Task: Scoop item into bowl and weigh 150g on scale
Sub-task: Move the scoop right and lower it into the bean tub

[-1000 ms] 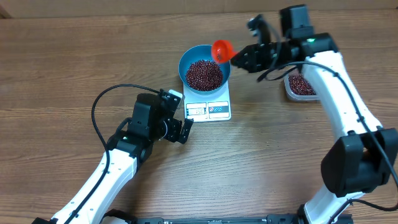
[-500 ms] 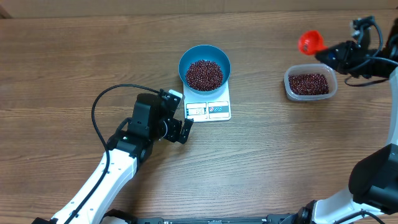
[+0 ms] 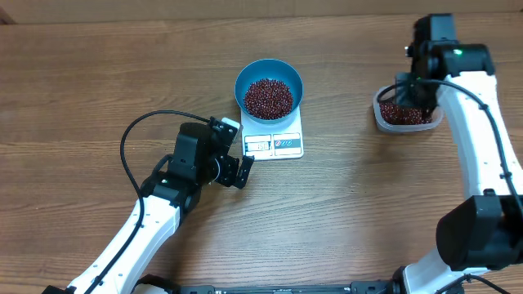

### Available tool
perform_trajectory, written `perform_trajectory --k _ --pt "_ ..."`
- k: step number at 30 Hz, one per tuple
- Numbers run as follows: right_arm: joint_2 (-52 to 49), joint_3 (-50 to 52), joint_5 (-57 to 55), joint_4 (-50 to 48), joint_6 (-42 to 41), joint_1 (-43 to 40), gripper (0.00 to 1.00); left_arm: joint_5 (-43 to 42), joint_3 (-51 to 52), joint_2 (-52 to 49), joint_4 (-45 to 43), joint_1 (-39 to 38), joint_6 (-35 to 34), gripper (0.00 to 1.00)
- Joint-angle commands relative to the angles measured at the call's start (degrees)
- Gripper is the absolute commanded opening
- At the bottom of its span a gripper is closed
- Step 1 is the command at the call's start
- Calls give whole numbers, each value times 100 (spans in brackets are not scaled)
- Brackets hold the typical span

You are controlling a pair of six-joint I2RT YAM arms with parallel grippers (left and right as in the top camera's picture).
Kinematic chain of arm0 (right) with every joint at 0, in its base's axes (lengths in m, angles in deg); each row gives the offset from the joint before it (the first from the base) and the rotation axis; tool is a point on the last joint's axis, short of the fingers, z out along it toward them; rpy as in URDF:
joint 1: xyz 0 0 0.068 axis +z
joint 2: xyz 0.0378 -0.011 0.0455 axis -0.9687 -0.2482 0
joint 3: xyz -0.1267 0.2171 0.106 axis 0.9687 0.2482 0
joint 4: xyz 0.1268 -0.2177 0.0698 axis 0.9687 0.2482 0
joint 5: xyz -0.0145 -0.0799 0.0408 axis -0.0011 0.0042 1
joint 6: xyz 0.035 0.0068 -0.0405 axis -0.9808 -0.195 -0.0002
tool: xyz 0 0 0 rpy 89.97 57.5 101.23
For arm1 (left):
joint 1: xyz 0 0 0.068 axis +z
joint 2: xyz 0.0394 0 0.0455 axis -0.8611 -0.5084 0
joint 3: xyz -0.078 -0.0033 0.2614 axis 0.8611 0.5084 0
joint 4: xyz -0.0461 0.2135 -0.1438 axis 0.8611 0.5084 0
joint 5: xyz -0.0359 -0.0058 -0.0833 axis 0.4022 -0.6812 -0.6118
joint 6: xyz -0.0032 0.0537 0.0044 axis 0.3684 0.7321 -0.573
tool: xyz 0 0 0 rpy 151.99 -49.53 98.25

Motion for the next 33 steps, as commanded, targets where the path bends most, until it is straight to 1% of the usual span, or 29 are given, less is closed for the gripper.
perform_trajectory --k 1,2,5,8,12,13,16,19,22,26,27,29,30,31,32,33 --pt "57 -144 -1451 103 -302 328 4 33 22 -37 -22 -9 -57 100" --pt "57 -144 -1617 144 -402 378 4 33 22 -37 -22 -9 -57 100" --pt "57 -144 -1631 229 -509 409 4 33 22 -37 -22 -9 -57 100" --pt "57 -144 -1294 245 -715 393 4 33 22 -37 -22 -9 -57 100" --pt "57 -140 203 197 -1305 -46 4 33 22 -37 -24 -9 -57 100" --pt "57 -125 868 144 -1316 -278 4 33 22 -37 -22 -9 -57 100" --pt "57 42 2122 -76 -1316 -800 4 33 22 -37 -22 -9 -57 99" --pt "57 479 3379 -531 -1314 -1248 4 33 22 -37 -24 -9 -57 100" --pt "57 1010 4164 -1115 -1320 -1471 4 33 22 -37 -22 -9 -57 100" --pt "57 1617 4227 -1816 -1827 -1521 5 33 22 -37 -24 -9 -57 100" --pt "57 1700 4229 -1919 -1902 -1521 9 33 22 -37 -24 -9 -57 100" --pt "57 1908 4229 -2116 -2048 -1521 28 33 22 -37 -22 -9 -57 100" --pt "57 1939 4227 -2116 -2044 -1521 43 33 22 -37 -24 -9 -57 100" --pt "57 1950 4225 -2076 -2041 -1530 67 33 22 -37 -24 -9 -57 99" --pt "57 1950 4214 -2050 -2041 -1547 80 33 22 -37 -24 -9 -57 100" --pt "59 1950 4175 -2004 -2041 -1587 91 33 22 -37 -24 -9 -57 100"
